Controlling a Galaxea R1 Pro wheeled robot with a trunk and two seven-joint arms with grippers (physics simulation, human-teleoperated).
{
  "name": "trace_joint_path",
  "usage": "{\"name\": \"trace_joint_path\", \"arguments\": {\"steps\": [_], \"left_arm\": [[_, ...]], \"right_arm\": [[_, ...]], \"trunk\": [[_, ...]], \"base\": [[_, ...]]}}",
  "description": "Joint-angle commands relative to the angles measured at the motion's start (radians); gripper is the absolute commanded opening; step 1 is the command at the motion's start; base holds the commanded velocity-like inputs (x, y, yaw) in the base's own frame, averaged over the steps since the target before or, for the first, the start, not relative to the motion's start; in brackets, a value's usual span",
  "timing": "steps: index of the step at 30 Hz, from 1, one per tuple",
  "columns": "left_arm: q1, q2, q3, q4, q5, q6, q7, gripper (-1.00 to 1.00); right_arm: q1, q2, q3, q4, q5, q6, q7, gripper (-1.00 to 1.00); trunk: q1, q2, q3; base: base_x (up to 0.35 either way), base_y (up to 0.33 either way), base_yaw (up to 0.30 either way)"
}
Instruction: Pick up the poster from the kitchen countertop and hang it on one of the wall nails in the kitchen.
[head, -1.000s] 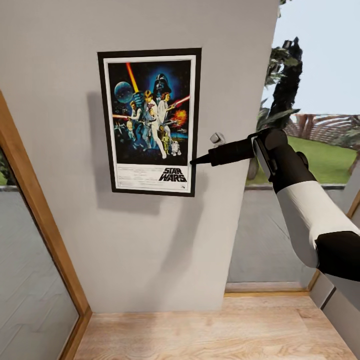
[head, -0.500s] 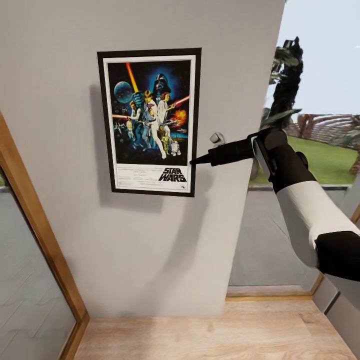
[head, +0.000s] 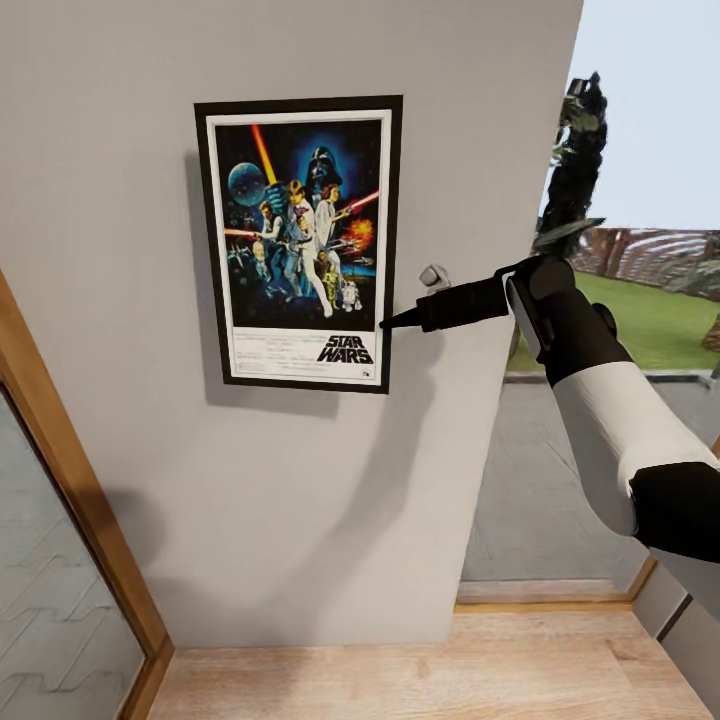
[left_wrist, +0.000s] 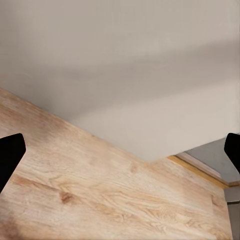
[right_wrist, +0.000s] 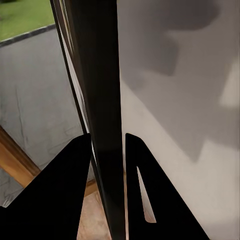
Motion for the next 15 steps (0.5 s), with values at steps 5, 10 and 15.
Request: {"name": "trace_joint_path", "arguments": {"steps": [5,10,15], "left_arm": [[-0.002,0.000,0.008,0.001,-0.007,-0.005,-0.003,1.00],[-0.001,0.000,0.008,0.001,-0.007,-0.005,-0.003,1.00],[-0.001,0.000,0.008,0.001,-0.007,-0.005,-0.003,1.00]], "right_arm": [[-0.001,0.000,0.000,-0.001,0.009,0.007,0.010,-1.00],[-0.001,-0.001,0.000,-0.002,0.009,0.007,0.010,-1.00],[0.000,-0.001,0.000,-0.002,0.009,0.007,0.010,-1.00]], "trunk": [[0.001,-0.002,-0.002],[0.001,-0.002,-0.002],[0.001,-0.002,-0.002]], "base": [[0.002,0.000,0.000],[0.000,0.000,0.000],[0.070,0.000,0.000]]}}
